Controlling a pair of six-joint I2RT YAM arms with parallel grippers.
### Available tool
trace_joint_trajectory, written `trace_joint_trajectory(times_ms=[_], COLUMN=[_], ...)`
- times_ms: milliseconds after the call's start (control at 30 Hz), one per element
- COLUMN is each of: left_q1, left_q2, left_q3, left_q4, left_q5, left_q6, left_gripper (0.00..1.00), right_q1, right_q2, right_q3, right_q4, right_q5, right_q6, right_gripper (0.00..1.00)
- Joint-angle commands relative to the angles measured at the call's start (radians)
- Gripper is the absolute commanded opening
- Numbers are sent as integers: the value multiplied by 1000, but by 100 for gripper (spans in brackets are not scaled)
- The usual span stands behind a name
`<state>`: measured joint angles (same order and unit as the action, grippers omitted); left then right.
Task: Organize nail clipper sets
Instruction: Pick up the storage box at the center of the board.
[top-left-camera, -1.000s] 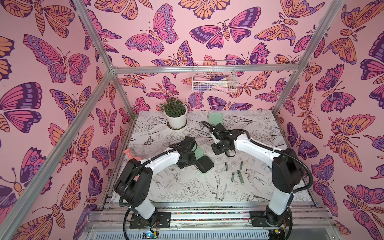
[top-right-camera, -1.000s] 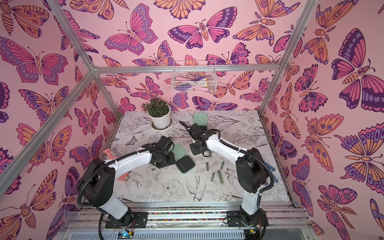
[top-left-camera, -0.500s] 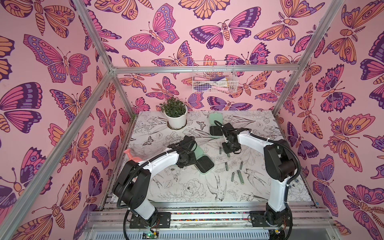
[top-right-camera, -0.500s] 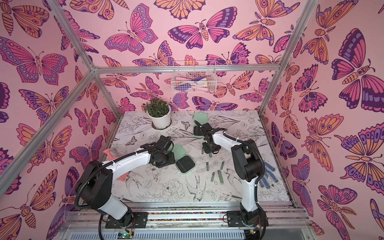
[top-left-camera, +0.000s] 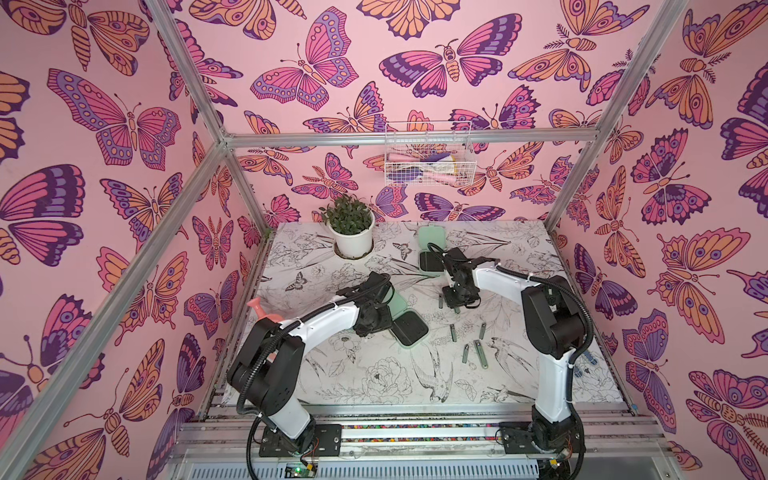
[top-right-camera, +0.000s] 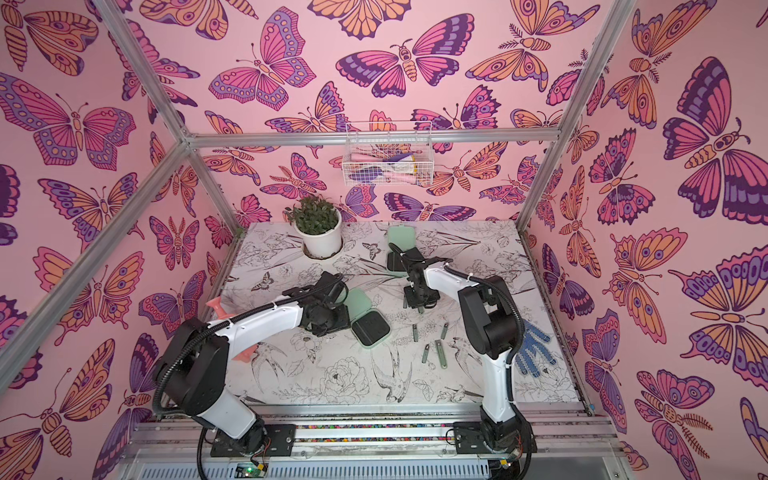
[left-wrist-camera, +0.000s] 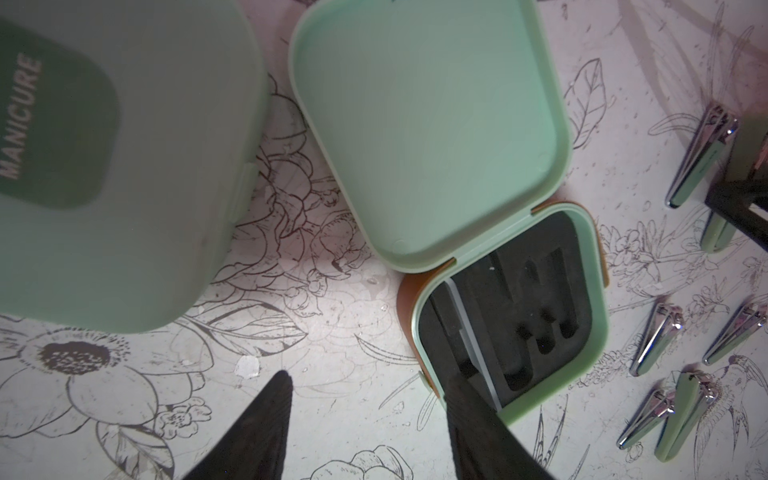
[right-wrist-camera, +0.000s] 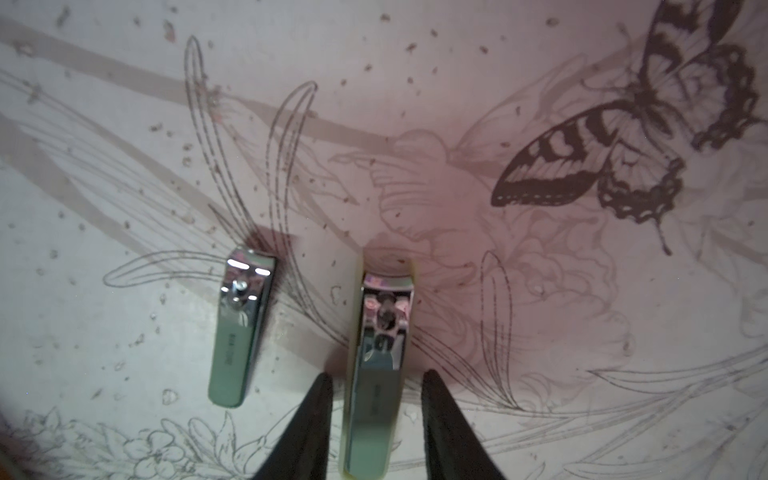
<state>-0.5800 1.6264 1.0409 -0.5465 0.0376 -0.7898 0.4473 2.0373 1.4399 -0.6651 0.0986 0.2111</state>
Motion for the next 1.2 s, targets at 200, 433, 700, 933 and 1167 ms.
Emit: trace_joint_trajectory(times_ms=[200,433,700,933,1167], left_q1=[8,8,8,21,53], left_q2=[15,20,9,-36,-105], left_q3=[6,5,4,-13,-43], left_q4=[-5,-5,-6,-7,-7], left_q5=[4,7,6,11,18], left_q6=[6,4,8,18,27], left_gripper=[61,61,60,60,60], right_q1=[-4,-4,-4,48,232], right_q2=[13,19,-8,-108,-191], right_q3=[27,27,20,14,33], right_q4=[-10,-9,-18,-83,-150], right_q5=[-11,-5,-5,20,66], right_q6=[9,14,15,-2,-5], right_gripper=[34,27,16,16,15])
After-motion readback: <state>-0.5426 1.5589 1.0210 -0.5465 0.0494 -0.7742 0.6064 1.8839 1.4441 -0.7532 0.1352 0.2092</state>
